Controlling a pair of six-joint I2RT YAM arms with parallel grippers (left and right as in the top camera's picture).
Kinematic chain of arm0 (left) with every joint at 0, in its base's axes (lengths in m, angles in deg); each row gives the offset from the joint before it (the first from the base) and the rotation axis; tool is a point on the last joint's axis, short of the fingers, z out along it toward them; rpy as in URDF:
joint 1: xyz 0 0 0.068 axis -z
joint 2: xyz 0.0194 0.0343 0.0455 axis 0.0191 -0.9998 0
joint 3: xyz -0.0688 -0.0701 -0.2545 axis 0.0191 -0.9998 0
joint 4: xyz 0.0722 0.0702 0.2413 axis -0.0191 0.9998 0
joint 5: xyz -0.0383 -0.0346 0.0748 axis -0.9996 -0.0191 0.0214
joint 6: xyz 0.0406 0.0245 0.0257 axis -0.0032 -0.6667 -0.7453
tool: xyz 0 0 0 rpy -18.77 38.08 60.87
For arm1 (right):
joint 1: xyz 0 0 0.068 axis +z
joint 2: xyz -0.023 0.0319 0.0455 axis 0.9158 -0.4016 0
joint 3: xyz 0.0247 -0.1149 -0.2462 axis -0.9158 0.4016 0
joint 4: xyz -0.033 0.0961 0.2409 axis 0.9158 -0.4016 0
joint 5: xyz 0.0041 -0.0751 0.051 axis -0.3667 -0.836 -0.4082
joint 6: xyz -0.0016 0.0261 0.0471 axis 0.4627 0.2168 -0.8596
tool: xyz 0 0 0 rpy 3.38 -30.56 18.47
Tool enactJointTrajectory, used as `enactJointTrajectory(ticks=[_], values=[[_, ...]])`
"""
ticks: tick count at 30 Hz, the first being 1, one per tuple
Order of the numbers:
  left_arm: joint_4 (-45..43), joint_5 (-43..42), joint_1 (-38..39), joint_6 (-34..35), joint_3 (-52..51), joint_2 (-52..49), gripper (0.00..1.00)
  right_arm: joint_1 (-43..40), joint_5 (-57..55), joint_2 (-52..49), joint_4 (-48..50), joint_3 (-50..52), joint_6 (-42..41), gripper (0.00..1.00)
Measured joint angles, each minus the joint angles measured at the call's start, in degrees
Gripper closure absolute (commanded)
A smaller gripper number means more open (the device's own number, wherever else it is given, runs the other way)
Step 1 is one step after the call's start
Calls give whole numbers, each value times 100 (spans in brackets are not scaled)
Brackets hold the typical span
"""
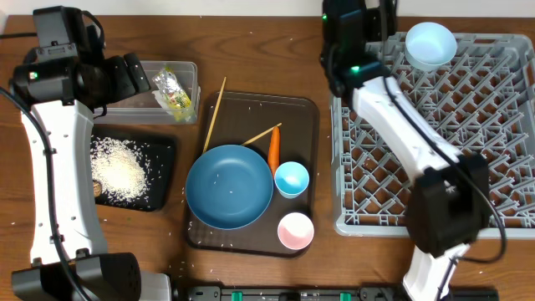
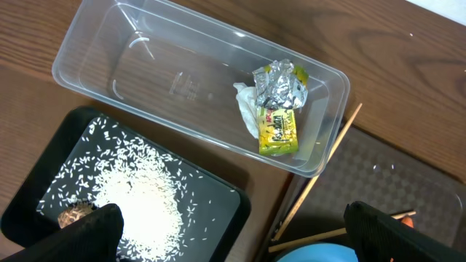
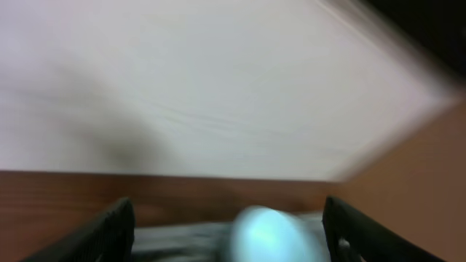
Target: Sort waste into correct bins and load items into the dishwasher rack
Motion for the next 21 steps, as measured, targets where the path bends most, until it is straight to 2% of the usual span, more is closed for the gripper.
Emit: enactJointTrajectory(ticks=[5,9,13,14,15,21], values=[[-2,4,0,0,0,0,2,-564,2885,737,-844,-17,-1058,25],[2,0,0,0,0,0,2,-1373,4450,1193,-2492,-439,-1499,25],[2,0,0,0,0,0,2,-2326,5117,1257,-4079,-1117,-1596,15],[2,0,0,0,0,0,2,-2608,5226,1266,-4387,-1215,-1591,6],[2,0,0,0,0,0,2,-2782,5259,1266,-4555,-1255,-1615,1],[2,2,0,0,0,0,2,-3829,5532,1266,-5106,-1292,-1578,1]])
